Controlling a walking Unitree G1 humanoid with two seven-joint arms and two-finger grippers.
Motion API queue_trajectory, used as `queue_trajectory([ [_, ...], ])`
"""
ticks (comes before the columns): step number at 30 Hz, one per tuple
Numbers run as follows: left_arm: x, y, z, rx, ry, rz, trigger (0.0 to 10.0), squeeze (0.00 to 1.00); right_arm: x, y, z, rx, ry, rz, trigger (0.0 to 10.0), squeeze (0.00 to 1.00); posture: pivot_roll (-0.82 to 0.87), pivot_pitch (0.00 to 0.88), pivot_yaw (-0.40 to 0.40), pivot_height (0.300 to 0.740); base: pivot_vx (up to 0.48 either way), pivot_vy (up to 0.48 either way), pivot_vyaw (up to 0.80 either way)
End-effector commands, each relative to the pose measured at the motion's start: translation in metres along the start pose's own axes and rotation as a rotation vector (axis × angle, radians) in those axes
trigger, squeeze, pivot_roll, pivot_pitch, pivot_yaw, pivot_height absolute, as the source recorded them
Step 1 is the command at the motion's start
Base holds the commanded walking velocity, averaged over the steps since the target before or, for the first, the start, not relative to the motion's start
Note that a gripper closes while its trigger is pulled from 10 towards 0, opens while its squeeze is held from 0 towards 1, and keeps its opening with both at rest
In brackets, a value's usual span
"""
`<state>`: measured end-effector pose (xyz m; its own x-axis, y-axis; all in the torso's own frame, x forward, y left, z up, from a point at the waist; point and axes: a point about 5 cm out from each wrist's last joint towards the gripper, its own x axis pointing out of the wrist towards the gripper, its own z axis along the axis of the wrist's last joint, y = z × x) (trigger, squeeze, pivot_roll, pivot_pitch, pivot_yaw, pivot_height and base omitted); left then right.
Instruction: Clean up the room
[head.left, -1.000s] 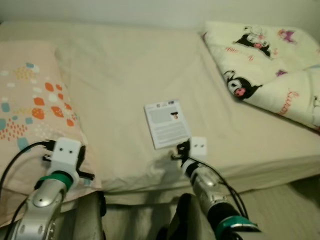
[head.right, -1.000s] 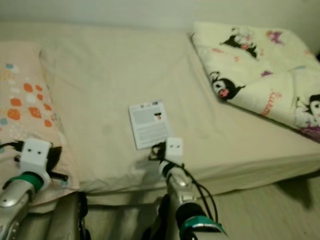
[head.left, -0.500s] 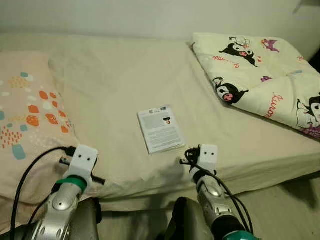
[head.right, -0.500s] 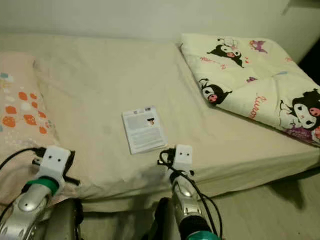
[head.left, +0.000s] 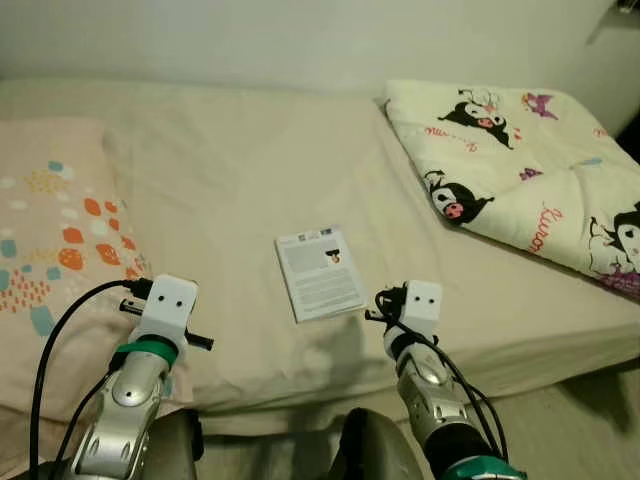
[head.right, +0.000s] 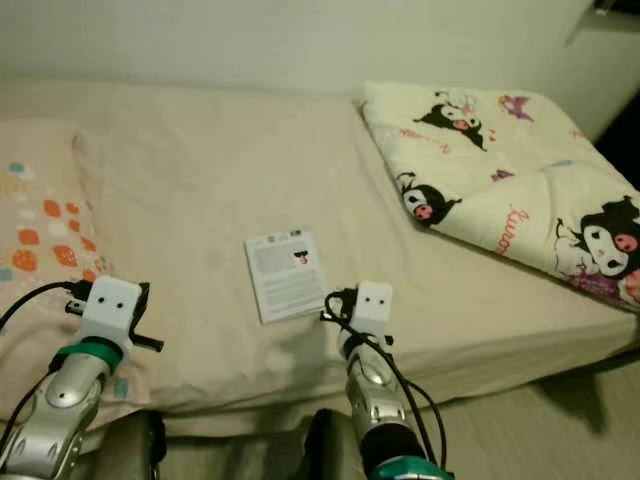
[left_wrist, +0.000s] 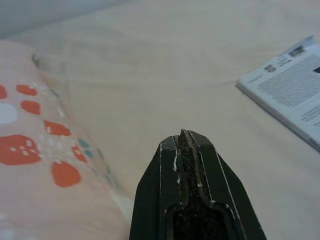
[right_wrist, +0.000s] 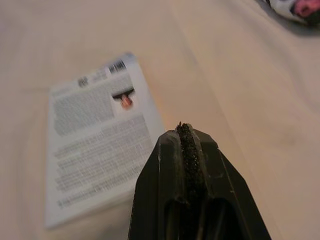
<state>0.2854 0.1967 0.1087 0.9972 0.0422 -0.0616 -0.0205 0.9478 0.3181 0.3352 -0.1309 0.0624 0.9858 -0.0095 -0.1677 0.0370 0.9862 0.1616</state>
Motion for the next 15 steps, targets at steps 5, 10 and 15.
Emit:
queue_trajectory([
  [5,0.005,-0.004,0.0,-0.006,-0.003,-0.014,10.0,0.0,-0.001,-0.007,-0.002,0.022,0.008,-0.041,10.0,0.0,0.19,0.0,-0.112,0.634,0.0,0.0,0.0],
  [10,0.01,-0.003,0.001,-0.043,-0.007,-0.001,10.0,0.0,-0.004,-0.01,-0.007,0.031,0.025,-0.056,10.0,0.0,0.19,0.0,-0.112,0.654,0.0,0.0,0.0],
  [15,0.004,-0.005,-0.008,-0.048,0.017,-0.001,10.0,0.0,-0.007,-0.004,-0.011,0.013,0.03,-0.025,10.0,0.0,0.17,0.0,-0.099,0.679,0.0,0.0,0.0],
])
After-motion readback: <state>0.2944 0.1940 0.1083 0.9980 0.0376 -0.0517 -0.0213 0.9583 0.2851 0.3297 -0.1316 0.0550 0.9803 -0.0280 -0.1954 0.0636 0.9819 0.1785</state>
